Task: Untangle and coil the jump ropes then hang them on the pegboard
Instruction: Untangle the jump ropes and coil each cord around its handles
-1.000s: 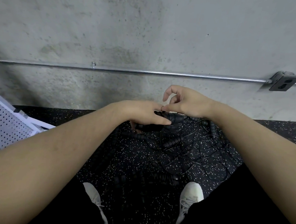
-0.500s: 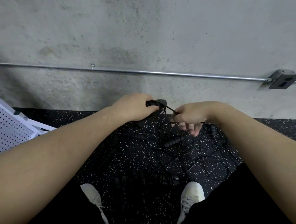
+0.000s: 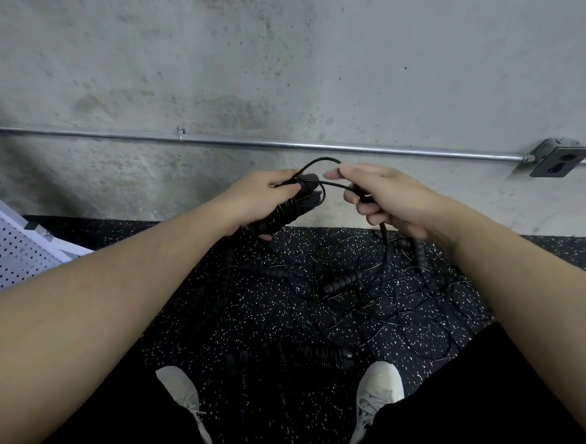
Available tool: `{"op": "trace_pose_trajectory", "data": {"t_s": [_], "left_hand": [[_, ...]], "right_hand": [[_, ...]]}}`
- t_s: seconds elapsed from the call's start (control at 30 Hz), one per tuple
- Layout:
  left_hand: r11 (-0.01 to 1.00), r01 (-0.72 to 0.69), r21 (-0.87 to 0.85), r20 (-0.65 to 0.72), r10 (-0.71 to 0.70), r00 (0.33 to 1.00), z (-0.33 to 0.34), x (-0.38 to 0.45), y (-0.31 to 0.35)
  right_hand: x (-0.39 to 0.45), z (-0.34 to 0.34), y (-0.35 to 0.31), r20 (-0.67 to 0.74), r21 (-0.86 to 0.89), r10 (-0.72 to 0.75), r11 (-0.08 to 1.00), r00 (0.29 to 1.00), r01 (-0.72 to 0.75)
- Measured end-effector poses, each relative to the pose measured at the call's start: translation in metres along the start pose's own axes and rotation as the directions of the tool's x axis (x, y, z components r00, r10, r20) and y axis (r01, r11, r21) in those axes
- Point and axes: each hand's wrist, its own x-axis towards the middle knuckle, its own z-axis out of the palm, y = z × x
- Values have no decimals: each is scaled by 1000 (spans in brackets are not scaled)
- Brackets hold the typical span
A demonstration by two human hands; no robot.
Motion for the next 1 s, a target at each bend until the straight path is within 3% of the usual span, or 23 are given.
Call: {"op": "trace_pose_trajectory", "data": {"t_s": [0.17,0.27,0.4,0.5,0.63,0.73,0.9,1.0], "left_hand": [[895,159,-417,81,-137,987,-7,4,7],[825,183,-535,129,-134,983,-12,6,9],[728,167,-665,110,-126,986,-20,9,8],[691,140,-709,95,-103,990,-21,8,11],[654,117,-747,67,-100,993,-22,7,13],[691,89,-717,55,-72,996,-27,7,12],[709,82,-700,67,-49,997,-28,2,14],[699,70,-711,82,-16,996,-26,-1,18]], "right_hand": [[4,9,-1,14,7,-4,1000,1000,4],[4,5,-1,-12,72,-9,997,1000,9],[2,-2,-1,22,164,102,981,995,-104],[-2,-2,-1,92,80,182,979,979,-189],[-3,4,-2,123,209,195,953,973,-218],[-2,3,-3,88,266,182,943,979,-199],[-5,2,-1,144,96,193,973,971,-208],[-2,6,-1,99,-48,185,982,978,-181]]}}
